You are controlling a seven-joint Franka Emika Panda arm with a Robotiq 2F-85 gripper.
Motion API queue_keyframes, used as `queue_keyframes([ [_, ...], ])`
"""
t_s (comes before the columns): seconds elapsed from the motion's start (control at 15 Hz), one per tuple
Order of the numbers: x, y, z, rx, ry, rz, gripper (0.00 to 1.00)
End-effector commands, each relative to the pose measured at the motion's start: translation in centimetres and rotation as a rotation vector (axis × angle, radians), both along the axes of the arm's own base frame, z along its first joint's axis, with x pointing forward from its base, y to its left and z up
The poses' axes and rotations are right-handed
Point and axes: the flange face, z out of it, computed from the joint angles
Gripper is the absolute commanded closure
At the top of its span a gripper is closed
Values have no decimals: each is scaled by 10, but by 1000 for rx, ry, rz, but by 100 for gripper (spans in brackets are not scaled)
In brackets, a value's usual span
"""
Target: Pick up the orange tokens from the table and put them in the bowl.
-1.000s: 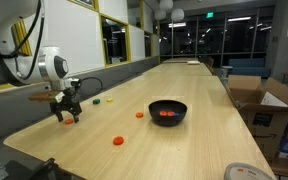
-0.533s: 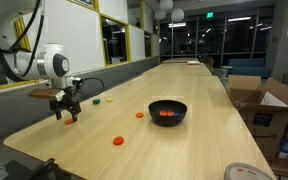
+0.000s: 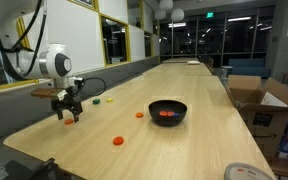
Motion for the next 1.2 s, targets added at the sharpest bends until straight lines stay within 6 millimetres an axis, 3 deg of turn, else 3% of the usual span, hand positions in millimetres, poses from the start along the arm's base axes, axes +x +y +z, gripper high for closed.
queue_keyframes([
  [0.0,5,1,6,-5,8,1,0],
  [1.07,23,10,-3,-23,2,6,0],
  [1.13,24,9,-4,-29,1,7,10],
])
